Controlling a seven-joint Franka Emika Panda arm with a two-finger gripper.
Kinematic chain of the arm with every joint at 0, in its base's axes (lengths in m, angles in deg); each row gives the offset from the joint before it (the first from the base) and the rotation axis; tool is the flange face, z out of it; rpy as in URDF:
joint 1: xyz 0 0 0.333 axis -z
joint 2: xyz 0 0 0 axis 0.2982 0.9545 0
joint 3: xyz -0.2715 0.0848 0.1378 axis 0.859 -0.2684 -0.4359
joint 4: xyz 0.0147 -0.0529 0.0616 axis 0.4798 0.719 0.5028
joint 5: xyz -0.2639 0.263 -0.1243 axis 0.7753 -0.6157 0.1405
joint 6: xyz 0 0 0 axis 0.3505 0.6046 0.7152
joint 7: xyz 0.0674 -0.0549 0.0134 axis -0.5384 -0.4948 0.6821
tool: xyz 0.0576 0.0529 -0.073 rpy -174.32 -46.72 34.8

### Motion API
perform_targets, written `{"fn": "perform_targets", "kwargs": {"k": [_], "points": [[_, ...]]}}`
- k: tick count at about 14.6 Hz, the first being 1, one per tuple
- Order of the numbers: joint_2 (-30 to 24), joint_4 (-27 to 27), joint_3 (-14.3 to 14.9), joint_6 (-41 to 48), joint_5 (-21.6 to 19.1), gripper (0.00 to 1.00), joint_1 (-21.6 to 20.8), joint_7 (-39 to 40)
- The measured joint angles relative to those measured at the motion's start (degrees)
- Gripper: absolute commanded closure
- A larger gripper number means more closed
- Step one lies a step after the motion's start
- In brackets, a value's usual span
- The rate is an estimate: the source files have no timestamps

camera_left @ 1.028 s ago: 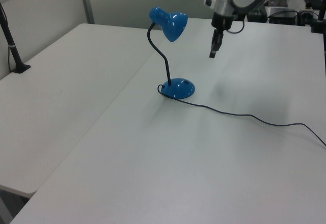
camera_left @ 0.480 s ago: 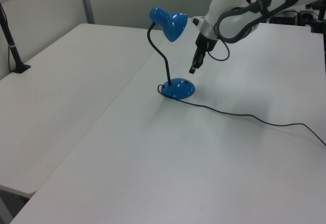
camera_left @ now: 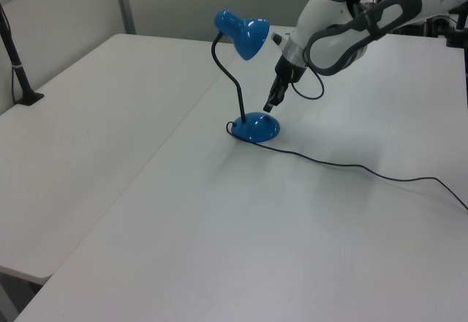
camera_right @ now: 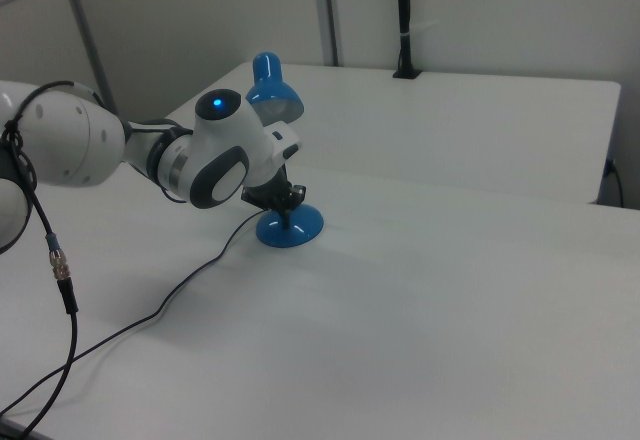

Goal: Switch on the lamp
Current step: 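Press the switch on the lamp base with the gripper fingers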

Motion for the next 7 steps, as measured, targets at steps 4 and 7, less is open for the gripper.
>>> {"fn": "perform_targets", "kwargs": {"k": [4,7], "points": [[0.85,-0.46,-0.02,-0.44,0.00,0.98,-0.51,0.00],[1.72,-1.09,-0.04,-0.46,-0.01,0.98,-0.54,0.00]]}}
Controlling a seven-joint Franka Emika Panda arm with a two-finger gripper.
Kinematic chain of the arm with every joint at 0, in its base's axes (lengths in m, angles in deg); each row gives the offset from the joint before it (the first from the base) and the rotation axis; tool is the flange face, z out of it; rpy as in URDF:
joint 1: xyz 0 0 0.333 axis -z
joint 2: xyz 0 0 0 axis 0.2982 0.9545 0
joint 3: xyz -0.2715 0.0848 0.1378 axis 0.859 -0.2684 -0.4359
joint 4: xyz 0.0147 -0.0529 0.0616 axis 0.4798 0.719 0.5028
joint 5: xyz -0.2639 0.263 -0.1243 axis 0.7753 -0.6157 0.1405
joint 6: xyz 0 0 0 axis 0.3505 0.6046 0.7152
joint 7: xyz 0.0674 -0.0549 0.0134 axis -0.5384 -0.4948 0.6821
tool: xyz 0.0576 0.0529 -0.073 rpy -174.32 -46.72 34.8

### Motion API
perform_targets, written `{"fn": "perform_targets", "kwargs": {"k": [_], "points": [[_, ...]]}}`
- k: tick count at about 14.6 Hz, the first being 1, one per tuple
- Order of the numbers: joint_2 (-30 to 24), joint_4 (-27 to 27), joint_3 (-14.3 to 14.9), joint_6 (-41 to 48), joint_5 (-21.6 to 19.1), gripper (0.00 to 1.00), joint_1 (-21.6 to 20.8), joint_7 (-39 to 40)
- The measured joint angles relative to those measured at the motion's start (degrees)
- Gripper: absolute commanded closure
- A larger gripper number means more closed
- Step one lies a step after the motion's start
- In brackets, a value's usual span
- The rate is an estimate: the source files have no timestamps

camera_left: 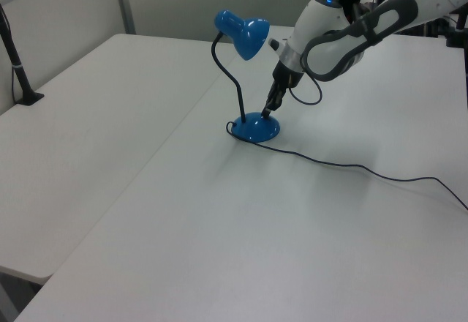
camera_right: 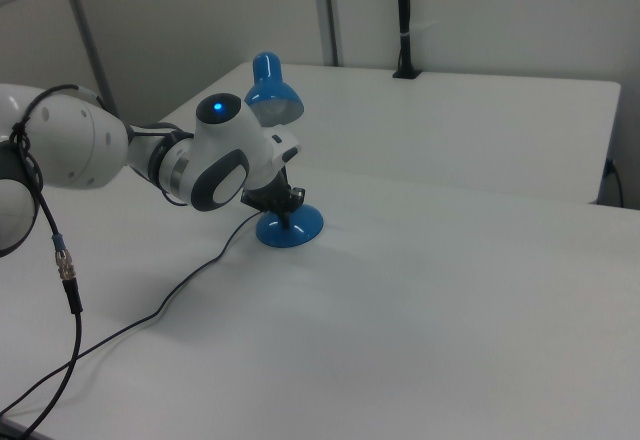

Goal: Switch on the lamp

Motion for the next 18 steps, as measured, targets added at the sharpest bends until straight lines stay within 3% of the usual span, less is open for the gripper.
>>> {"fn": "perform_targets", "kwargs": {"k": [8,11,13,15,17,18], "points": [[0.51,-0.60,-0.02,-0.01,0.00,0.96,-0.12,0.00],[-0.74,-0.86,0.03,6.99,0.01,0.92,-0.10,0.01],[-2.91,-1.24,0.18,16.09,0.49,0.79,0.10,0.06],[-5.87,-1.52,0.39,26.24,2.50,0.57,0.58,0.05],[-9.02,-1.61,0.51,35.97,4.64,0.15,1.20,0.05],[-10.66,-1.64,0.60,40.58,5.56,0.00,1.49,0.05]]}}
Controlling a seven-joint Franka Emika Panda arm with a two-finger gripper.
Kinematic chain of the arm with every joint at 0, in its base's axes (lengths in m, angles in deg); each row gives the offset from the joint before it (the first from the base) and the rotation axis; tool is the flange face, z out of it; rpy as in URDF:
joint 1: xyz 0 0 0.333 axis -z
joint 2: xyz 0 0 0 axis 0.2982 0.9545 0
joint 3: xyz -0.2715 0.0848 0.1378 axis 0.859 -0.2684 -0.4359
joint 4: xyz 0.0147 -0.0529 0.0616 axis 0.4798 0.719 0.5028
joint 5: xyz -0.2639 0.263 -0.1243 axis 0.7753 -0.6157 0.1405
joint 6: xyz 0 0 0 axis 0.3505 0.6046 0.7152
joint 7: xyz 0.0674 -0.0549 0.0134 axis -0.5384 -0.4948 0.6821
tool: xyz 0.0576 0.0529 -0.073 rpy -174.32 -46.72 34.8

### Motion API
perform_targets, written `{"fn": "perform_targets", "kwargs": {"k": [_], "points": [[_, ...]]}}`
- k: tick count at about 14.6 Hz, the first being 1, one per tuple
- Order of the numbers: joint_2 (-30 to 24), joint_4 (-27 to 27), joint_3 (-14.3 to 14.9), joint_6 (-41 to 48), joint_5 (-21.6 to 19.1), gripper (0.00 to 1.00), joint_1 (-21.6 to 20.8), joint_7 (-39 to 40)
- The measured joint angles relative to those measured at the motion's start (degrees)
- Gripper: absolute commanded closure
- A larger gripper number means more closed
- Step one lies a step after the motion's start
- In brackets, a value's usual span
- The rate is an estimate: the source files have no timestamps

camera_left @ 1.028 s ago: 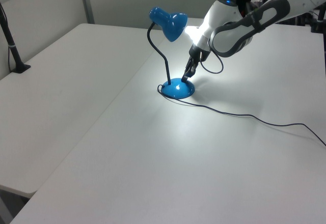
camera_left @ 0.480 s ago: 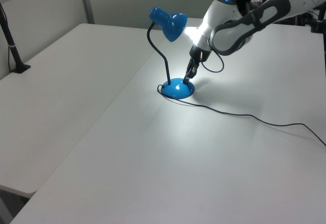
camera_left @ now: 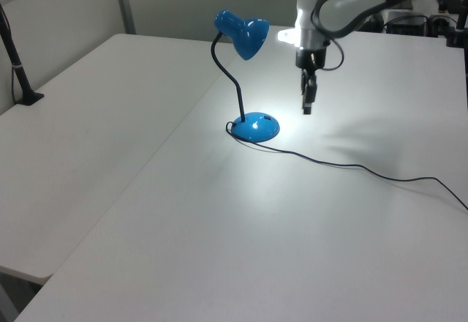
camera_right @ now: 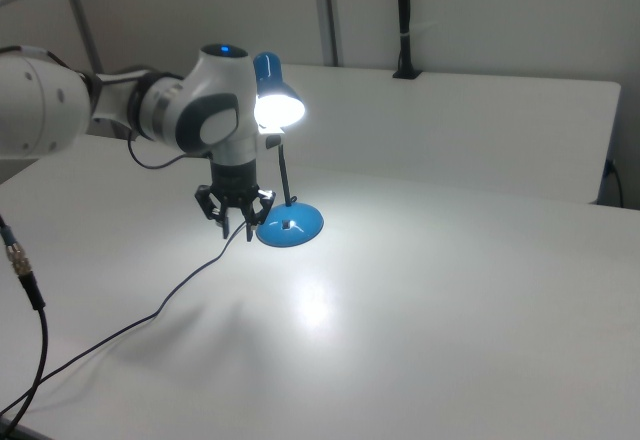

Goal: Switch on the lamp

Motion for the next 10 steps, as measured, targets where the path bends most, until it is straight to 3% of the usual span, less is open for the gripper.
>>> {"fn": "perform_targets", "kwargs": {"k": [4,10], "points": [[-6.62,-1.30,1.59,13.01,1.45,0.00,1.08,-0.64],[-16.12,-3.16,2.95,15.50,1.88,0.00,1.20,-14.20]]}}
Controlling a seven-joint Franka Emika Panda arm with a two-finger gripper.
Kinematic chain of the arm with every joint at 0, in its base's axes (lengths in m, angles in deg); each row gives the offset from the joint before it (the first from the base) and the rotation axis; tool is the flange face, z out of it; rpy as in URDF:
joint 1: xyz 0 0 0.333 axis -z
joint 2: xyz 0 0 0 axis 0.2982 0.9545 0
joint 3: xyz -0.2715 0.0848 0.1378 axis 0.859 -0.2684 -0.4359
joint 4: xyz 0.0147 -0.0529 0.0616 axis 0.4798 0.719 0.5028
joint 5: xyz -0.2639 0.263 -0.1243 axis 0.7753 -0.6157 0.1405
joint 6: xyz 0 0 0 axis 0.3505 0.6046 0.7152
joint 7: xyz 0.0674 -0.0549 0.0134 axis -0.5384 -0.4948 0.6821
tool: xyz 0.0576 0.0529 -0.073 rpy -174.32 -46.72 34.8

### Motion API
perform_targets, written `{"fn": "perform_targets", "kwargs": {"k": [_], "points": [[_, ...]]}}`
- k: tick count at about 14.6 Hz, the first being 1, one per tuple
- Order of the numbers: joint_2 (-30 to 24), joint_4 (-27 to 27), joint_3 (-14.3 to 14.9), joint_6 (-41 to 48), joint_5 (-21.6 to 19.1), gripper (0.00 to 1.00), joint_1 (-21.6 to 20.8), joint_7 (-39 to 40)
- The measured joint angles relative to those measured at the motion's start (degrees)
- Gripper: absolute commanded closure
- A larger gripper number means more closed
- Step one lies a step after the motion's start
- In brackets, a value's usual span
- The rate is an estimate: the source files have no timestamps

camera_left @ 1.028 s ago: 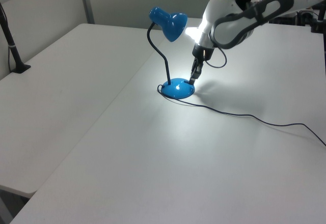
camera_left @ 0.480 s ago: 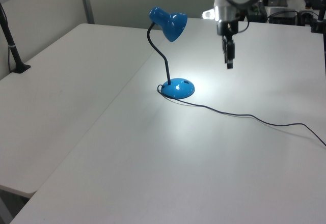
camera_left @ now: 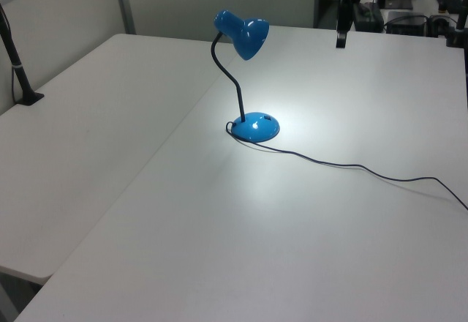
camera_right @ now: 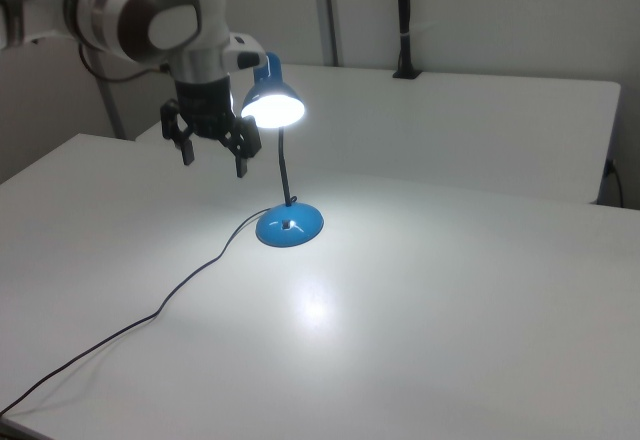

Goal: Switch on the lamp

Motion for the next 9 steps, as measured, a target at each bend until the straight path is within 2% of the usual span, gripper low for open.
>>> {"fn": "perform_targets", "kwargs": {"k": [5,9], "points": [[-1.81,-2.08,-0.73,0.00,6.05,0.00,-0.04,-12.14],[-1.63,-2.09,-1.11,0.00,6.92,0.00,0.01,-13.67]]}}
